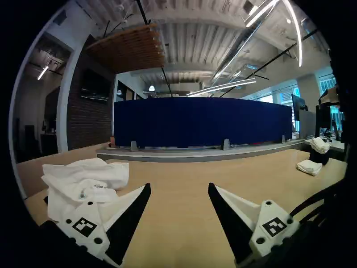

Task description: Fold towel

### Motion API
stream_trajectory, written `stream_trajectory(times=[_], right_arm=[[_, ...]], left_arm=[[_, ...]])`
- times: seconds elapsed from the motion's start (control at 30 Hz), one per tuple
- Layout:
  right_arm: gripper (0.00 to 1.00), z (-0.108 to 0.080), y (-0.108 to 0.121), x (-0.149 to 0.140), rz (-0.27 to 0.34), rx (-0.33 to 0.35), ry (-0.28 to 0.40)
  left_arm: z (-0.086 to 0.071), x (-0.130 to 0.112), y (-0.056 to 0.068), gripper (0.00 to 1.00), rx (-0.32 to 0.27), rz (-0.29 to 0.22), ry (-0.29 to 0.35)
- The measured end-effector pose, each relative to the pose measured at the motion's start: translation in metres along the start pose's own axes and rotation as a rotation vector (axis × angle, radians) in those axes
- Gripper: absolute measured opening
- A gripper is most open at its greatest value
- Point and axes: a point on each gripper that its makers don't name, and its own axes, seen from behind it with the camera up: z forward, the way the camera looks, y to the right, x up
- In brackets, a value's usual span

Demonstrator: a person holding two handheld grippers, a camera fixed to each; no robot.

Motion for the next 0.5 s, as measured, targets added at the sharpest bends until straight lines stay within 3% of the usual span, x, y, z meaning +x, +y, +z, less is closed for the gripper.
stream_trajectory(times=[0.27,0.5], right_arm=[[1.00,-0.0032,0.0017,0.0009,0.007,0.004,-0.002],[1.00,-0.0052,0.0072,-0.0005,0.000,0.003,0.039]], left_arm=[[-0.0036,0.0042,0.0006,0.95,-0.010,-0.006,0.026],[-0.0051,0.0048,0.0014,0.95,-0.009,-0.005,0.027]])
